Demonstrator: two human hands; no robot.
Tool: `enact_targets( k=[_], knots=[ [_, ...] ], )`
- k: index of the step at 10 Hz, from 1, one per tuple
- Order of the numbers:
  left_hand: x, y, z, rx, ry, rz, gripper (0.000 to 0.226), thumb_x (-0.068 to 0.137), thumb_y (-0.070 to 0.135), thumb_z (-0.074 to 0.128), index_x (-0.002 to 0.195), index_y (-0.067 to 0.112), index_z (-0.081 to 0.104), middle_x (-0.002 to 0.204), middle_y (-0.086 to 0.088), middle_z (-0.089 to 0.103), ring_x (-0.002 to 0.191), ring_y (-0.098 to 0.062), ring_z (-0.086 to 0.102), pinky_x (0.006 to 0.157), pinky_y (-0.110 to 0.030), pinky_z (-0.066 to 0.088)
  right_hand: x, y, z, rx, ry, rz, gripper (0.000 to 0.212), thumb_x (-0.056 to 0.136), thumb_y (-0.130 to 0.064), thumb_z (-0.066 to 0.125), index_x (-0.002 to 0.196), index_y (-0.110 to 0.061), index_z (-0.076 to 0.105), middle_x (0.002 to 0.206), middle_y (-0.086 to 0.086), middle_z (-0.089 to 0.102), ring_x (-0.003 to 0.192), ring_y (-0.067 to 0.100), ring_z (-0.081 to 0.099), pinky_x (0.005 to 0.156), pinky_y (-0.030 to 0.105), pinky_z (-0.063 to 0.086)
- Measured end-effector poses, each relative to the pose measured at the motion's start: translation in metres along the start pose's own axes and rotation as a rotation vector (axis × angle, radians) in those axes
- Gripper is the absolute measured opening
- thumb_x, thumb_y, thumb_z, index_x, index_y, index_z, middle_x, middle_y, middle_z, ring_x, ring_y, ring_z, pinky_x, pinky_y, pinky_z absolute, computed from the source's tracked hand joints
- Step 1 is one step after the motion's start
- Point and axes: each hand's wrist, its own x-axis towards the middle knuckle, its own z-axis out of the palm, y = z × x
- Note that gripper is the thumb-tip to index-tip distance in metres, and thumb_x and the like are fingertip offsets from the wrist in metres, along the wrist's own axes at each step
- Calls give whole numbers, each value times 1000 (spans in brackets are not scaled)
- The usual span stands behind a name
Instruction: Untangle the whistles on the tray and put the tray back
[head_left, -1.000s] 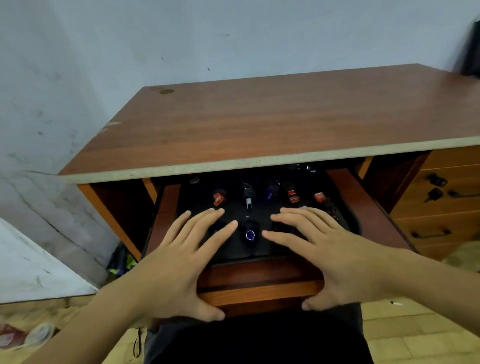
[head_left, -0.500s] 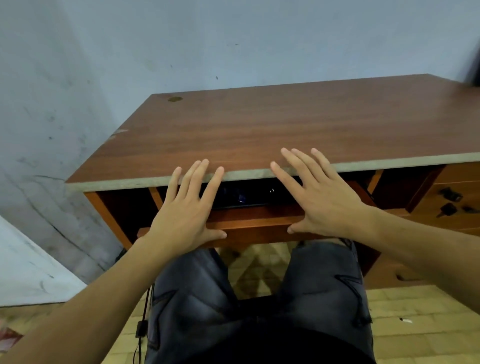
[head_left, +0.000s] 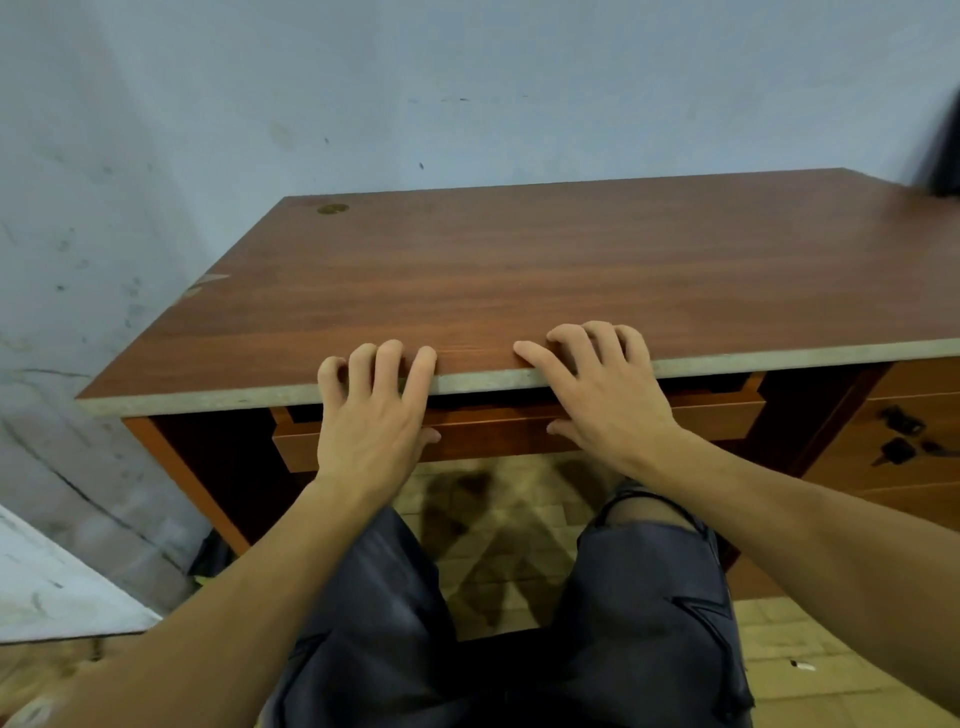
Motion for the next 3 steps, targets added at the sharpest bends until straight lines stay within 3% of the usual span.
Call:
enact_targets(
  k=[1, 2, 3],
  knots=[
    [-1, 1, 0, -21, 2, -7, 92, 63, 50, 88, 134, 11, 45, 127, -19, 45, 116, -40, 39, 96, -57, 31, -2, -1, 2, 31, 20, 8, 96, 68, -51, 84, 148, -27, 38, 137, 9, 47, 123, 34, 44, 102, 50, 35],
    [4, -5, -11, -98, -44, 59, 83, 70, 59, 79, 133, 18, 45, 125, -11, 44, 114, -34, 40, 95, -52, 35, 1, 2, -7, 172, 44, 9, 73, 78, -63, 67, 140, -32, 44, 130, 0, 47, 119, 27, 45, 99, 43, 38],
    [32, -11, -41, -466, -134, 94, 62, 84, 60, 64, 135, 32, 42, 124, 11, 42, 117, -11, 40, 97, -34, 38, 26, 6, -35, 552, 81, 65, 42, 91, -58, 55, 126, -34, 53, 117, -14, 50, 105, 8, 48, 87, 29, 46]
  ],
)
